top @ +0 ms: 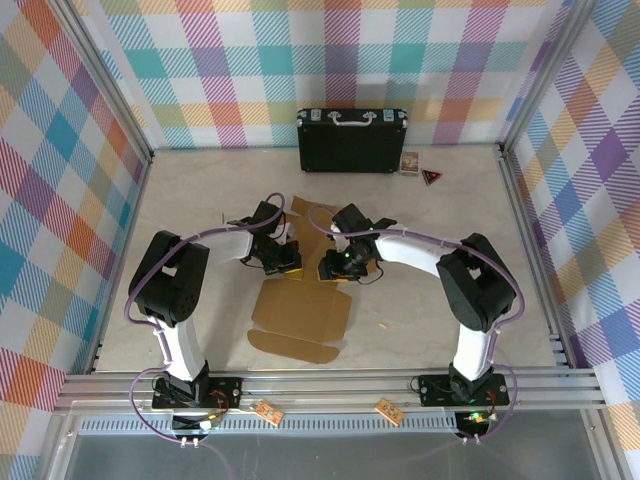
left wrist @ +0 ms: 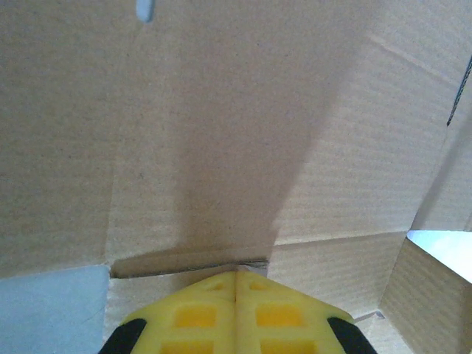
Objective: Fold the paper box
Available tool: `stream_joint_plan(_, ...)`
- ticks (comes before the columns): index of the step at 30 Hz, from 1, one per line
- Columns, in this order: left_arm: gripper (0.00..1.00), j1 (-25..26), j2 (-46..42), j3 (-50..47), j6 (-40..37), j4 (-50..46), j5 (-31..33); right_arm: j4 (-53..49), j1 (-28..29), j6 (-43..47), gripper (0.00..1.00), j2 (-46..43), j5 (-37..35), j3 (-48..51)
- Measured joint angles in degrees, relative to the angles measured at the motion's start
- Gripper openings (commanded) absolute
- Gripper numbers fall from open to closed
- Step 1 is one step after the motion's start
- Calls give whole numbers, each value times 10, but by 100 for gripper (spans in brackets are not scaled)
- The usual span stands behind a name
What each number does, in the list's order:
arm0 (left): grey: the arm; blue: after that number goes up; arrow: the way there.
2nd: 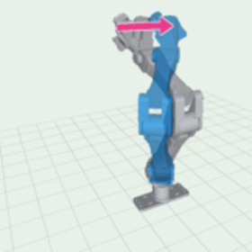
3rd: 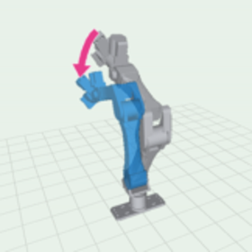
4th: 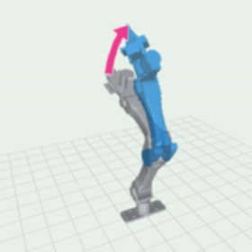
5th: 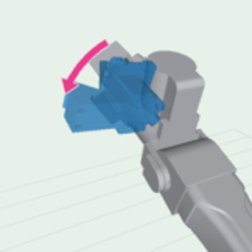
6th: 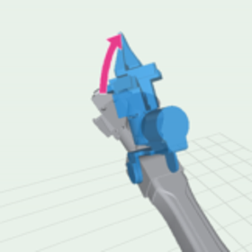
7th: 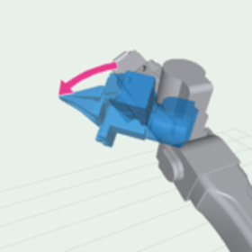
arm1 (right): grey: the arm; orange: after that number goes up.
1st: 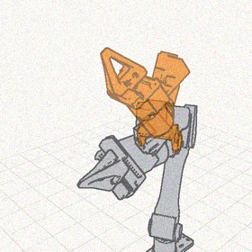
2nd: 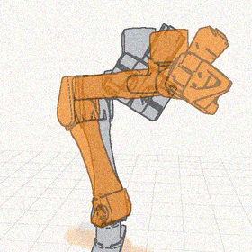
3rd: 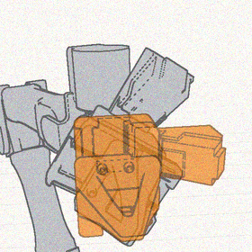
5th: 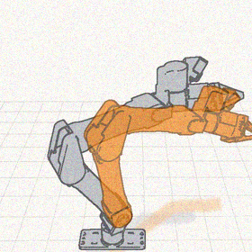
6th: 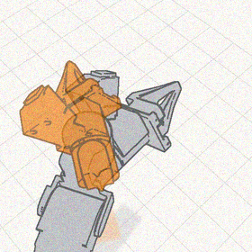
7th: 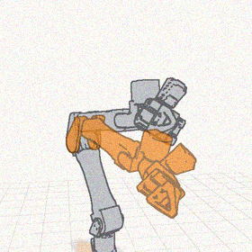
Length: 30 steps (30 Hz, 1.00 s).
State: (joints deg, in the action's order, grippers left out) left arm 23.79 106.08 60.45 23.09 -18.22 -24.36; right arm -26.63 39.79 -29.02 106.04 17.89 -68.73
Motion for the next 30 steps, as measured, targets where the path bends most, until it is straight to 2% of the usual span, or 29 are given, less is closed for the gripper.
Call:
stream_joint_plan(6,0,1,-1,-1,0,0,3,31,0,-11,34,52,15,-9)
stream_joint_plan(14,0,2,-2,-3,0,3,5,19,-1,-43,26,59,2,-16)
stream_joint_plan(20,0,4,-7,-9,0,9,11,40,-5,-57,26,51,10,0)
stream_joint_plan(22,0,5,-10,-12,0,13,15,51,-4,-56,31,42,8,9)
stream_joint_plan(26,0,5,-13,-14,0,16,22,32,-3,-34,52,12,-12,10)
stream_joint_plan(30,0,7,-15,-14,0,15,31,3,-32,-5,62,-71,-23,12)
